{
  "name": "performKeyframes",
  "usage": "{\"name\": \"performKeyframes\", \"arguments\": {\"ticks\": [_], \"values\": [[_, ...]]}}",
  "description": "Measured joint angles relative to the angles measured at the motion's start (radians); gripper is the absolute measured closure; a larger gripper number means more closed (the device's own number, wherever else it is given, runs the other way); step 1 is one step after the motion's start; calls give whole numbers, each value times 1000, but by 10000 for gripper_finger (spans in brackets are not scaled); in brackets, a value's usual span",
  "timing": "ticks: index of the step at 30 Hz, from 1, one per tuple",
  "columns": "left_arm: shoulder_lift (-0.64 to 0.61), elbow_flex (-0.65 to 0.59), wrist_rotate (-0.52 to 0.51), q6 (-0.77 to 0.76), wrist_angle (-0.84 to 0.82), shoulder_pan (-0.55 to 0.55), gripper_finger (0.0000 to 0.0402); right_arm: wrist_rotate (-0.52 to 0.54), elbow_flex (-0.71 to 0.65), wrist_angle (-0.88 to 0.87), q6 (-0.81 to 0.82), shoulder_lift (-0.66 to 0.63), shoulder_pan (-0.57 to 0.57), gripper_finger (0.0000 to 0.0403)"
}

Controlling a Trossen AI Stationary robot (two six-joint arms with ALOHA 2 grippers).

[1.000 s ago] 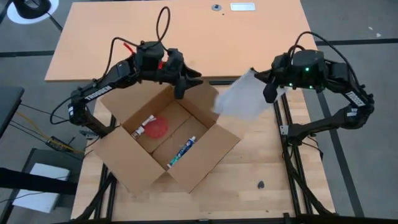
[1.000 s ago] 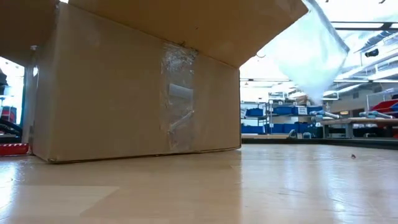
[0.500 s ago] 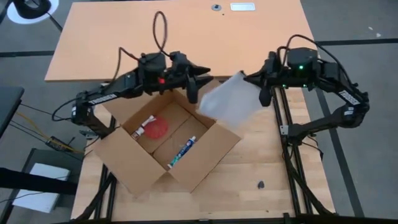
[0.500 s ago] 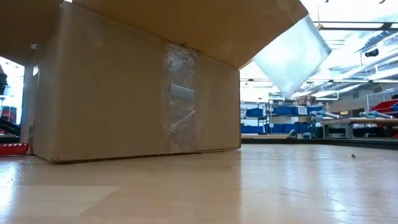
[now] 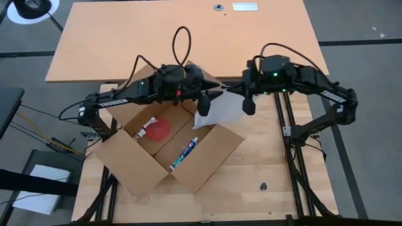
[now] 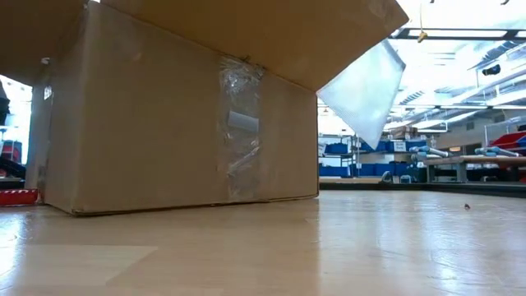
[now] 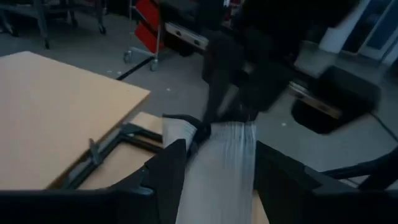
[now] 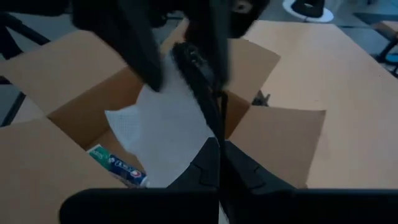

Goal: Unpack boxes
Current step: Open the zip bag

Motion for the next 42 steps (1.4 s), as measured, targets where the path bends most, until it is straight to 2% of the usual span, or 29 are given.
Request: {"name": "performKeyframes", "arguments": {"ticks": [3,6,9,14,16,21,25,30,32,37,42], "values": [[-1,0,-20,22,-41,-1,215,4,0,16,0,25,7,402],[-1,0,-19,22,-48,-1,235,6,0,27,0,30,13,402],[-1,0,7,24,-50,-1,278,6,0,33,3,30,13,402],[-1,0,9,31,-69,-1,374,6,0,29,28,28,13,401],[-1,0,17,48,-67,-1,391,-7,0,30,49,28,13,398],[-2,1,97,77,-119,-1,395,-30,1,22,89,24,12,368],[-2,1,118,157,-191,-22,396,-22,51,7,23,-11,0,333],[-1,1,118,266,-185,-49,396,-4,67,49,-107,-35,-17,295],[-1,1,110,306,-182,-54,396,-10,63,46,-157,-22,-24,287],[-1,1,51,462,-171,-64,396,-100,26,45,-237,29,-28,283],[-1,1,-16,538,-172,-79,396,-137,21,42,-297,83,-1,285]]}}
